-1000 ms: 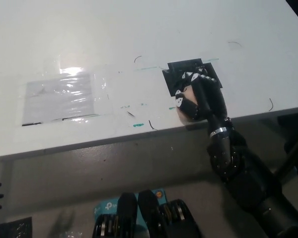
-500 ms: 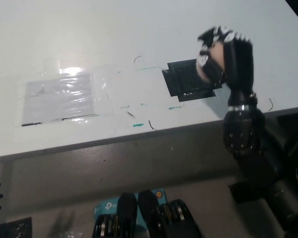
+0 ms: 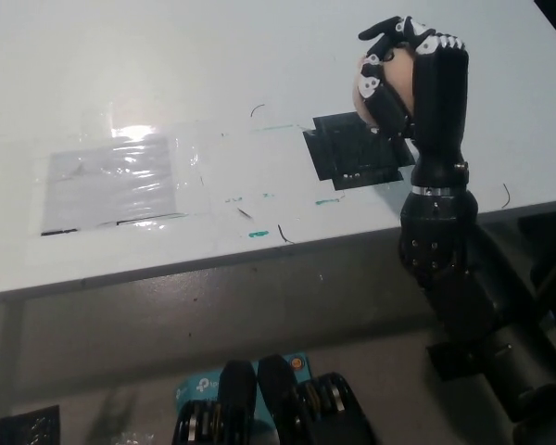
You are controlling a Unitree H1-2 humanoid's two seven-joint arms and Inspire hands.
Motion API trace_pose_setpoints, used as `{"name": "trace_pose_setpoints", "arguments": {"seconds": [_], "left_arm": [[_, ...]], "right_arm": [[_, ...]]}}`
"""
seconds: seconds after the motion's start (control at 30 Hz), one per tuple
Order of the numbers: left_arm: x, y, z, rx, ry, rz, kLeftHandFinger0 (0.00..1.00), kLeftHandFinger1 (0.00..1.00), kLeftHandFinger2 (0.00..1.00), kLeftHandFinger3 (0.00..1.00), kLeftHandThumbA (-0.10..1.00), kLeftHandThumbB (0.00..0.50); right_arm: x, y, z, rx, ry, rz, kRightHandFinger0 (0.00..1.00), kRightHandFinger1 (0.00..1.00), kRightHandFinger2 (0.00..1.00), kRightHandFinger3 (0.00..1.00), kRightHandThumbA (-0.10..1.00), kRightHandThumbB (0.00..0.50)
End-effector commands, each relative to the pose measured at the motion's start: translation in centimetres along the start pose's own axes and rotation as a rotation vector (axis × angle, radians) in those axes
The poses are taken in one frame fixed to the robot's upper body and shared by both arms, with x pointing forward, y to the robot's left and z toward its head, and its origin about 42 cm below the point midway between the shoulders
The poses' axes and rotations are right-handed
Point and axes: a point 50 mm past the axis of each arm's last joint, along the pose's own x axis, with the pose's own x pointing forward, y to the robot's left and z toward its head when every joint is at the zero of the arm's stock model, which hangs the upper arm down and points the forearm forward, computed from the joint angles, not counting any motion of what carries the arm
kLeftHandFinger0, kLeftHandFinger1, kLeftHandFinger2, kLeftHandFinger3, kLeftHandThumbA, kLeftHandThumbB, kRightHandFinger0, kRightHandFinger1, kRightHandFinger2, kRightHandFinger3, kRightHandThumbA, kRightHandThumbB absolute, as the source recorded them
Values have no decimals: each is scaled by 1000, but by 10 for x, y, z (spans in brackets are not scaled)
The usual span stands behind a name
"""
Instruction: The robot uses its right hand to grab and squeeze a pink dumpling toy kept on the black mask on the desk
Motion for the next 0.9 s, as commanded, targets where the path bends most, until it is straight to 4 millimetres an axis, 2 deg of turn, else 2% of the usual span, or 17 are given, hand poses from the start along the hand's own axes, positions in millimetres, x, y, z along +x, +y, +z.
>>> {"name": "trace_pose_setpoints", "arguments": {"seconds": [0.0,0.1,0.13,0.2,0.23,0.3,0.37,0.43,0.47,0.53,0.57,0.6,0.67,0.73,0.77,0.8,0.87], "left_arm": [[-4,14,20,20,-40,3,723,813,891,988,1000,92],[-6,15,19,16,-33,4,732,815,892,983,1000,94],[-5,15,19,17,-37,0,731,817,893,981,1000,92],[-4,14,20,27,-33,5,715,814,895,989,1000,98],[-4,14,21,10,-24,12,713,812,896,987,1000,100],[-4,14,21,11,-26,11,710,810,895,982,1000,93],[-4,14,23,17,-31,5,715,818,901,986,1000,94],[-2,15,22,29,-36,-2,728,833,914,998,1000,86],[-2,15,22,33,-38,-1,709,820,910,1000,1000,88],[-2,15,23,38,-40,2,701,816,907,1000,1000,87],[-2,15,22,38,-47,3,694,798,894,993,1000,87],[-2,15,22,39,-47,4,695,797,893,991,1000,87],[-2,14,22,39,-40,7,696,798,895,992,1000,82],[-2,14,22,37,-40,8,695,799,896,993,1000,81],[-3,13,24,35,-33,6,696,807,911,1000,1000,76],[-3,13,24,36,-34,7,692,806,911,1000,1000,76],[-3,12,23,36,-36,5,695,799,894,987,1000,75]], "right_arm": [[22,-3,13,42,-84,-61,0,0,315,0,-100,205],[21,-1,13,36,-71,-49,0,0,316,0,-100,210],[17,2,7,14,-60,-1,0,14,373,66,-100,228],[13,4,0,-15,-46,47,0,34,457,87,-100,202],[7,10,-10,-36,-2,133,0,84,537,123,-100,212],[4,13,-17,-60,20,187,0,157,625,183,-100,214],[-3,18,-29,-118,74,297,0,230,682,207,-100,191],[-11,23,-42,-158,140,392,0,349,771,258,-100,134],[-15,25,-47,-167,162,414,0,350,720,249,-100,144],[-20,28,-54,-177,193,444,0,303,623,208,-100,116],[-32,33,-66,-192,263,514,2,327,629,258,-100,78],[-34,33,-68,-199,274,534,0,314,606,241,-100,50],[-43,35,-75,-215,320,596,34,382,635,268,-100,1],[-43,36,-76,-217,321,603,0,373,581,220,-100,0],[-45,37,-78,-223,358,622,0,309,547,235,-100,0],[-45,37,-78,-222,373,624,0,298,547,231,-100,0],[-46,39,-78,-248,371,641,2,309,586,532,-100,0]]}}
